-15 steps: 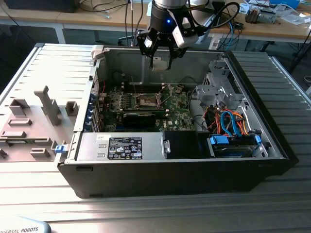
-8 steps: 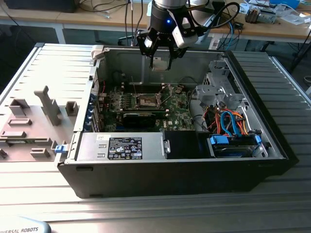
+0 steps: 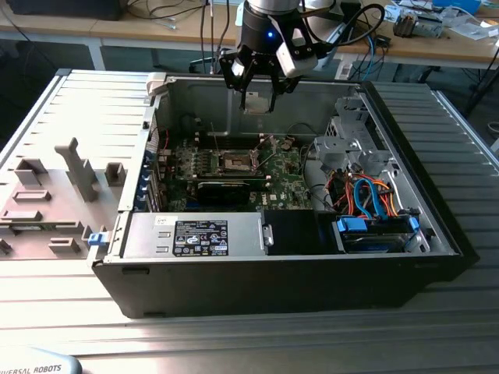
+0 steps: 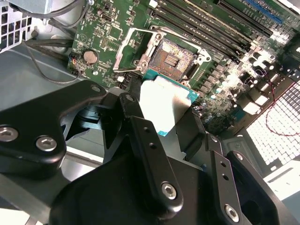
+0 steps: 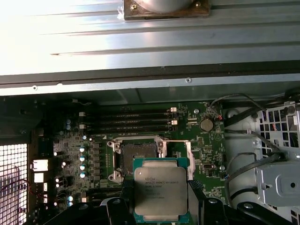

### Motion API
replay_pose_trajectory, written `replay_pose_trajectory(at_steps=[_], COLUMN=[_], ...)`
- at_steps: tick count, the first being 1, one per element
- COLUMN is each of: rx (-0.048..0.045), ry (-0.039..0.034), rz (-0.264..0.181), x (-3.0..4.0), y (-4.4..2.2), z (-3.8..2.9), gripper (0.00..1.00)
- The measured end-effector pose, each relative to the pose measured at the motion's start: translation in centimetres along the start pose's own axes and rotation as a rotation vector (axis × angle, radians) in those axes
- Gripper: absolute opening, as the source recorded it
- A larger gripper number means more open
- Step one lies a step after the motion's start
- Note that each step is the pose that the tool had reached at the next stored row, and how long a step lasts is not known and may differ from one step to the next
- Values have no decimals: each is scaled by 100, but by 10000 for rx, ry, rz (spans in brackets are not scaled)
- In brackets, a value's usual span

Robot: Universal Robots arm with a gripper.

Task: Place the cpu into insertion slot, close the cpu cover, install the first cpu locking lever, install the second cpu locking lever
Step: 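Place the cpu into insertion slot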

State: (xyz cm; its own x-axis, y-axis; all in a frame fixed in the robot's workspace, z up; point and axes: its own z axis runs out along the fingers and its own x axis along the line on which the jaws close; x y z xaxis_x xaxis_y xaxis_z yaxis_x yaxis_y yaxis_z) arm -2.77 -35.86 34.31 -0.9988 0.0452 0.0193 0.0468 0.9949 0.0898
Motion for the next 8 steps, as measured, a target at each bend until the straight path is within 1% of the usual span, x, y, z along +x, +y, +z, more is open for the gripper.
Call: replay_pose_trajectory(at_steps=[8], rx=[0], ry=[-2], rz=[29], x=[0], y=[0], z=[0], gripper=[54])
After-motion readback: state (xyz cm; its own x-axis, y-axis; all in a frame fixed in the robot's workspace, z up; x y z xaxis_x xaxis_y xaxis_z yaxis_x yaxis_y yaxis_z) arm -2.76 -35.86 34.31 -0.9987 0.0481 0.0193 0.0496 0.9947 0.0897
